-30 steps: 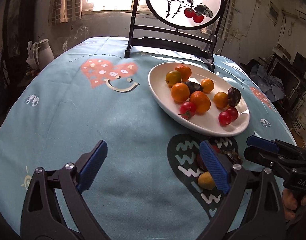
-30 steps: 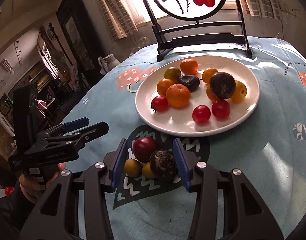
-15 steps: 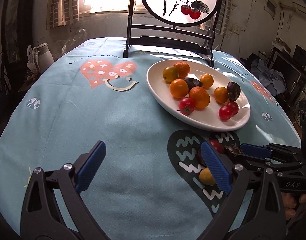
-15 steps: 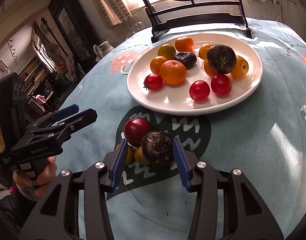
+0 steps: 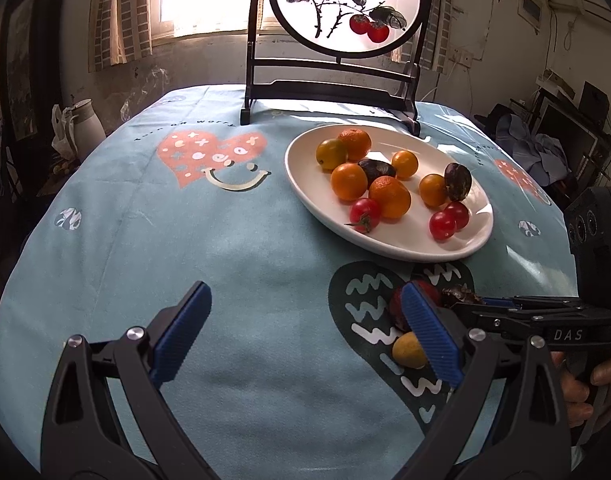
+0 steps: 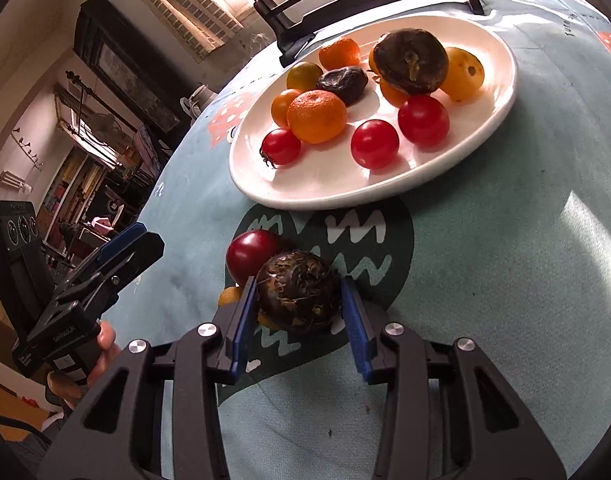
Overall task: Organize fruits
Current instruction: 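Grasp another dark brown fruit with the right tool while the left tool grasps a yellow fruit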
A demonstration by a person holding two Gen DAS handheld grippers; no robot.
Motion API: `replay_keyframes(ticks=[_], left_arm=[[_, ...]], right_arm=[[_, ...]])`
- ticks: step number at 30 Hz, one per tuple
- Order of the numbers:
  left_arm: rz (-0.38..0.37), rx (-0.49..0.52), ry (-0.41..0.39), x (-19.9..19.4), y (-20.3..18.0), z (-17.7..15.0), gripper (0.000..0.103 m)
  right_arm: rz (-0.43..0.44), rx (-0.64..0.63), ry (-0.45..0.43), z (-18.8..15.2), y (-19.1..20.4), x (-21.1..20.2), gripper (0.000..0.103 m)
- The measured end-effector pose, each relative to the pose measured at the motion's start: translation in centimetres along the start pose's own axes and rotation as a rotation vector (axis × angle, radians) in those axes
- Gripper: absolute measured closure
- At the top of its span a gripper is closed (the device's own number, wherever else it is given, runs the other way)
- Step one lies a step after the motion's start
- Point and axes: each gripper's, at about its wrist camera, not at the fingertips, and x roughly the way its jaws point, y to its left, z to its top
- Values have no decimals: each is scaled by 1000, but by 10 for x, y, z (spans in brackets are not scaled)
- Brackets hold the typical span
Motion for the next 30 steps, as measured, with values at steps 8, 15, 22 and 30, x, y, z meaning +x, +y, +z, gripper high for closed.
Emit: replay_keyframes(ticks=[8,15,22,30], left_arm=[[-186,161,69,-1,-25,-12,6],[-182,360,109,10,-62,-34,58],[-199,356,123,19,-63,-35,61],[-205,364,155,30,-68,-36,72]], right_arm=[[-95,-94,-142,-1,15,-39,61],[-131,-98,-144,-2,11,-40,61],[-136,-98,-135,-3,12,-39,61],[-140,-100,-140,-4,13,-39,61]])
